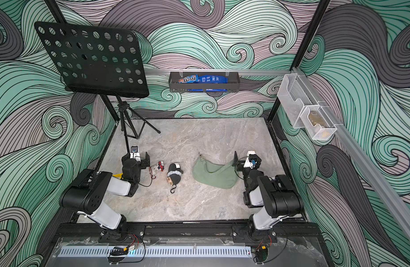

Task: Remove the decoration from the bag
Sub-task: Reset both arms

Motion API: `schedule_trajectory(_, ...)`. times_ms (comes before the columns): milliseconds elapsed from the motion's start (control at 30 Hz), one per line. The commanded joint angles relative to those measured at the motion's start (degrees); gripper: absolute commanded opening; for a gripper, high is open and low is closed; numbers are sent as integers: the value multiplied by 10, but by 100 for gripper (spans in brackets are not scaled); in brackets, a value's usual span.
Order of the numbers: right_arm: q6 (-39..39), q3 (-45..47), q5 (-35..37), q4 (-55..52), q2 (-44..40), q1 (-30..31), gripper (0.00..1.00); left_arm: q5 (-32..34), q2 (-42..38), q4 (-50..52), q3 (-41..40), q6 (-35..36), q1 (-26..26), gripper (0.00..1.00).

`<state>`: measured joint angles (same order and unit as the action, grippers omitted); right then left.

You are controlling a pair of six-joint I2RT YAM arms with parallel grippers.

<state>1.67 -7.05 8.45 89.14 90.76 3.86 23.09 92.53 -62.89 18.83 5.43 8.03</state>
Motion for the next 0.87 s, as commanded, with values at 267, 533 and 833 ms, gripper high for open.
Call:
schedule_trajectory(267,-16,-45,9,-78,-1,16,99,-15,-12,71,29,-20,-12,99)
schedule_trajectory(533,-16,-45,9,-78,-1,16,99,-15,-13,72,29,-21,-12,99)
schedule_trajectory(833,-13,-48,8,-81,0,15,99,-15,-13,71,29,-21,-13,99)
